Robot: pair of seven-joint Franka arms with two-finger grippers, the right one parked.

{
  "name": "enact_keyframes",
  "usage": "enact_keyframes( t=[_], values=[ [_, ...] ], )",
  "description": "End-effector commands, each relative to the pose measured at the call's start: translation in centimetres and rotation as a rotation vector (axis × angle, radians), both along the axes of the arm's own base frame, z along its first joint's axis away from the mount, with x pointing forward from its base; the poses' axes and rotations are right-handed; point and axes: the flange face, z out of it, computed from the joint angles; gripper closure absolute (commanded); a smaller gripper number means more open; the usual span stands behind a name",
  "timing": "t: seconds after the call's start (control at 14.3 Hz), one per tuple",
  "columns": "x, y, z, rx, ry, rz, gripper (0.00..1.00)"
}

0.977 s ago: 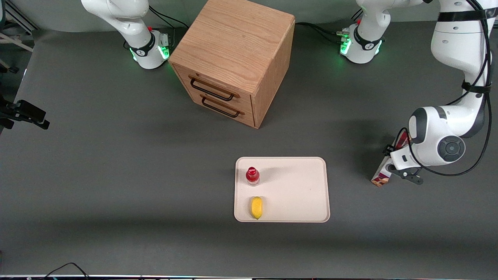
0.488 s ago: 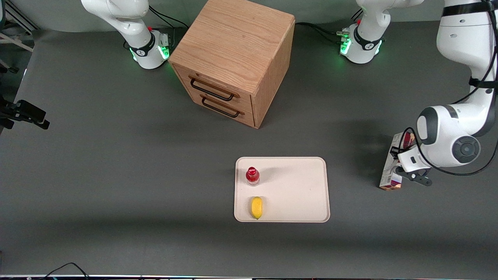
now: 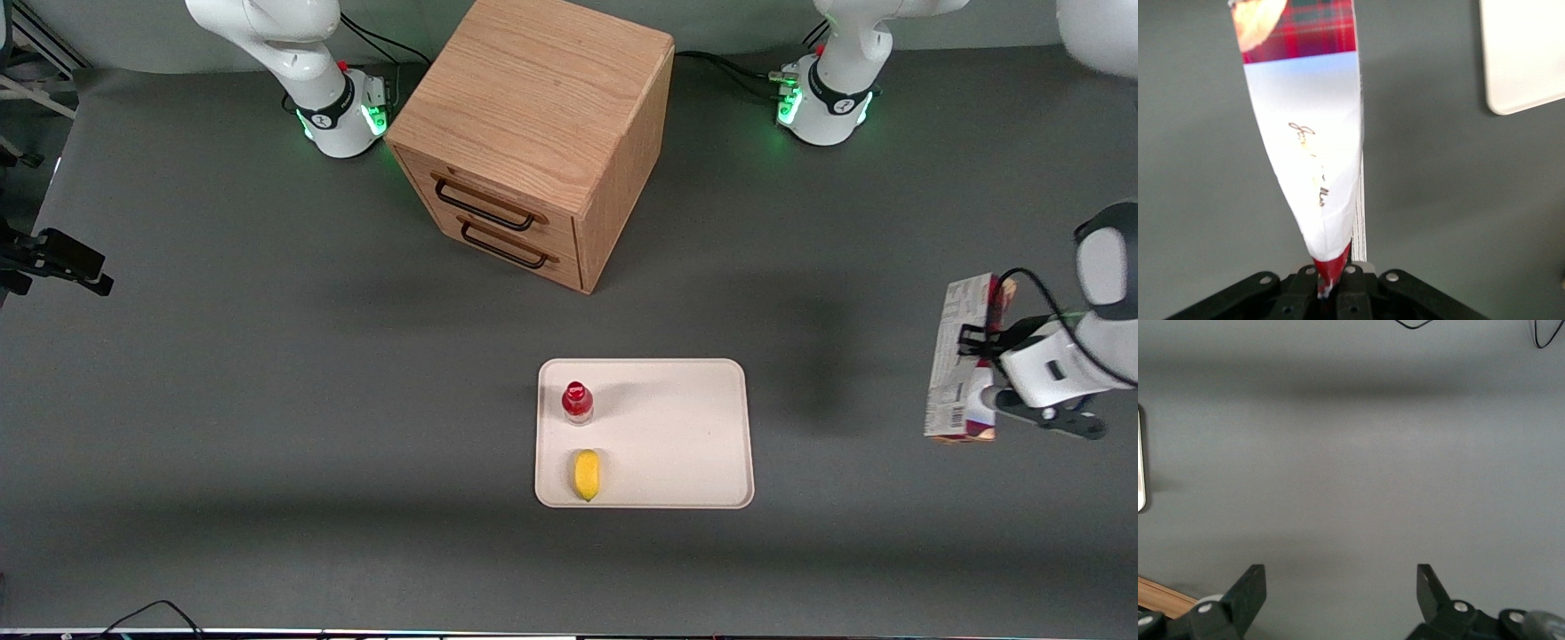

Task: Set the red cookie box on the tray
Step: 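Close the left gripper on the cookie box end and lift it, then carry the cookie box over the tray and lower it onto the tray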

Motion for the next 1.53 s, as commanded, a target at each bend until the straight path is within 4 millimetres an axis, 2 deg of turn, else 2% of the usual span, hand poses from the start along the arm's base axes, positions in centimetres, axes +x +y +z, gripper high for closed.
enact_keyframes(
  t=[0.0,0.14,0.21,0.28,0.35,0.56,0.7,0.84,0.98,1.12,1.26,1.33,1.4,1.47],
  values=[
    [-0.2,-4.6,6.2,0.017,-0.002,0.118,1.00],
    [-1.1,-9.2,7.8,0.033,0.014,0.202,1.00],
    [-1.5,-12.1,8.0,0.033,0.012,0.225,1.00],
    [-1.6,-14.7,7.4,0.041,0.013,0.235,1.00],
    [-1.5,-19.1,5.6,0.046,-0.007,0.245,1.00],
    [-0.9,-24.4,-0.8,0.041,-0.049,0.247,1.00],
    [0.5,-26.7,-6.4,0.009,-0.068,0.259,1.00],
    [1.9,-28.0,-11.9,-0.011,-0.085,0.244,1.00],
    [2.9,-28.5,-16.3,-0.015,-0.126,0.227,1.00],
    [3.4,-29.2,-19.7,-0.003,-0.168,0.205,1.00],
    [3.6,-29.4,-21.7,0.003,-0.190,0.208,1.00],
    [3.5,-29.3,-22.7,0.018,-0.189,0.197,0.94],
    [3.5,-29.2,-23.0,0.021,-0.191,0.194,0.28],
    [3.5,-29.2,-23.0,0.022,-0.190,0.192,0.00]
  ],
)
